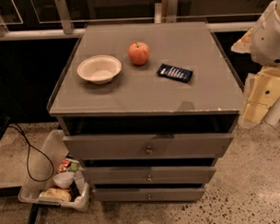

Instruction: Open top drawer

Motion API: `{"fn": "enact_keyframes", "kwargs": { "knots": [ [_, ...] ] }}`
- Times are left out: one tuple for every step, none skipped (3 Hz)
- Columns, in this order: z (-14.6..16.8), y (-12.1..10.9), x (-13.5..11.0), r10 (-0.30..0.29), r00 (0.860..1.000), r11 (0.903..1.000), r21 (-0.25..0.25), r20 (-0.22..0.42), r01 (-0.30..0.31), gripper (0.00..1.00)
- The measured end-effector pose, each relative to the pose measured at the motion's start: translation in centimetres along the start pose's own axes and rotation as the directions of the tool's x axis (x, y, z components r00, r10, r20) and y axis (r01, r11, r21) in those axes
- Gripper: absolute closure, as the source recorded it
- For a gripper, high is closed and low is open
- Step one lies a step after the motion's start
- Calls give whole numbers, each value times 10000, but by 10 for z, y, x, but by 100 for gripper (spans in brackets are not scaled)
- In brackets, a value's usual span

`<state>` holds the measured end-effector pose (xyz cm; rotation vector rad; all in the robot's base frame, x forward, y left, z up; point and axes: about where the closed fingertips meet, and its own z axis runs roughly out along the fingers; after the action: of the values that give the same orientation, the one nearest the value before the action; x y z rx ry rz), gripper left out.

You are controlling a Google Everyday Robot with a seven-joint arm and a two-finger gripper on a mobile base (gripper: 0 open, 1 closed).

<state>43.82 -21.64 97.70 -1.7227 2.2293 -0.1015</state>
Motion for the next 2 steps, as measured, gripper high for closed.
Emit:
{"fn": "enact_keyframes", "kwargs": {
  "knots": [
    [-1, 1, 0, -2, 10000, 10000, 52, 28, 2, 0],
    [10, 11, 4, -128, 9992, 9999, 114, 391, 124, 0]
  ]
}}
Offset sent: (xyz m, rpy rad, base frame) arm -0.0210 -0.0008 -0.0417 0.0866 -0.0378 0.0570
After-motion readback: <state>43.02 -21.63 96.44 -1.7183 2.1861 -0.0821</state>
